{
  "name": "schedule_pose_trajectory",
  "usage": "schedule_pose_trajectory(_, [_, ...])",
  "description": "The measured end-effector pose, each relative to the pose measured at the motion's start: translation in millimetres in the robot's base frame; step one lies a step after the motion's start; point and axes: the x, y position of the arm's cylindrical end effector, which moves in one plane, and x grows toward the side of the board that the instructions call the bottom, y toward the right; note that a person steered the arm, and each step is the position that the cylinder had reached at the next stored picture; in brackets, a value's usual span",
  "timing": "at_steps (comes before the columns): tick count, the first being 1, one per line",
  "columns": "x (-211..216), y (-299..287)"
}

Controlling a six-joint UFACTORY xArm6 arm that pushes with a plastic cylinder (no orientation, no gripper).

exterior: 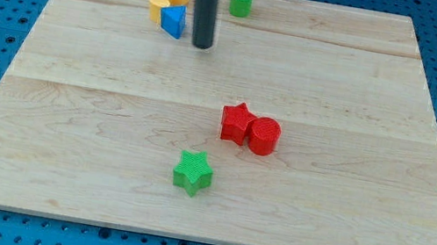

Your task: Move the blue triangle to the top right

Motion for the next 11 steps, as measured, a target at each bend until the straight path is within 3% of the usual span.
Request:
schedule_pose_trajectory(1, [-4,-67])
schedule_pose_trajectory(2, [-40,-82])
schedule_pose_trajectory(5, [-46,22])
schedule_pose_trajectory(7, [-73,-9])
schedule_pose_trajectory(10, [-32,98])
schedule_pose_trajectory(11, [-46,100])
